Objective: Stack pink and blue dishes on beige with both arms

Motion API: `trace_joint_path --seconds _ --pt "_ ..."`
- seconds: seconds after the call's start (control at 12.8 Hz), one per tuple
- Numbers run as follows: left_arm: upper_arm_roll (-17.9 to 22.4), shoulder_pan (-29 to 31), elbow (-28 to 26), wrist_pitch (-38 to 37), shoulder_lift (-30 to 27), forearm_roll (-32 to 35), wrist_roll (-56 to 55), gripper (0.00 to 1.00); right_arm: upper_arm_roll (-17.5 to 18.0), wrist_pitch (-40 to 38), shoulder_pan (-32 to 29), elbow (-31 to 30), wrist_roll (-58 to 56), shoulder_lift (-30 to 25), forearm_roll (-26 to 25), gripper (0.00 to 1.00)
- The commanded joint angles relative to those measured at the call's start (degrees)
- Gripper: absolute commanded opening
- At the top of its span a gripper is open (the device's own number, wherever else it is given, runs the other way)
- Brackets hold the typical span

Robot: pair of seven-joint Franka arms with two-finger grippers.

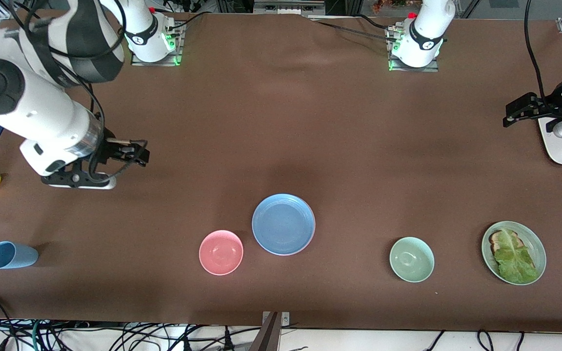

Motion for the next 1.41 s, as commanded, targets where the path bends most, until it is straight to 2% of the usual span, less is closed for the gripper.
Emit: trace_joint_path --seconds 0.0,0.16,0.31,0.47,0.78,1.33 --pt "0.0 0.0 0.9 -0.5 0.3 1.0 0.5 1.0 0.4 -2.9 -5.5 -5.8 -7.9 -7.5 1.6 1.0" --pt "0.0 0.0 0.9 -0.5 0.3 1.1 0.5 1.0 1.2 -4.2 -9.4 -5.0 -9.0 -8.4 2.2 1.0" --pt "0.0 0.0 0.9 -0.5 0.3 1.1 0.5 1.0 6.0 -6.7 -15.0 -5.0 -12.0 -10.1 2.3 1.0" --pt "0.0 0.0 0.9 -0.5 0.3 1.2 0.5 1.0 6.0 -10.4 -15.5 -5.3 -13.7 -11.9 2.2 1.0" --pt "0.0 0.0 0.9 -0.5 0.3 1.2 0.5 1.0 5.7 -10.5 -15.6 -1.8 -13.4 -9.5 2.1 1.0" --pt "0.0 0.1 0.9 -0.5 0.3 1.2 0.5 1.0 5.8 -11.0 -15.4 -1.8 -13.4 -9.4 2.1 1.0"
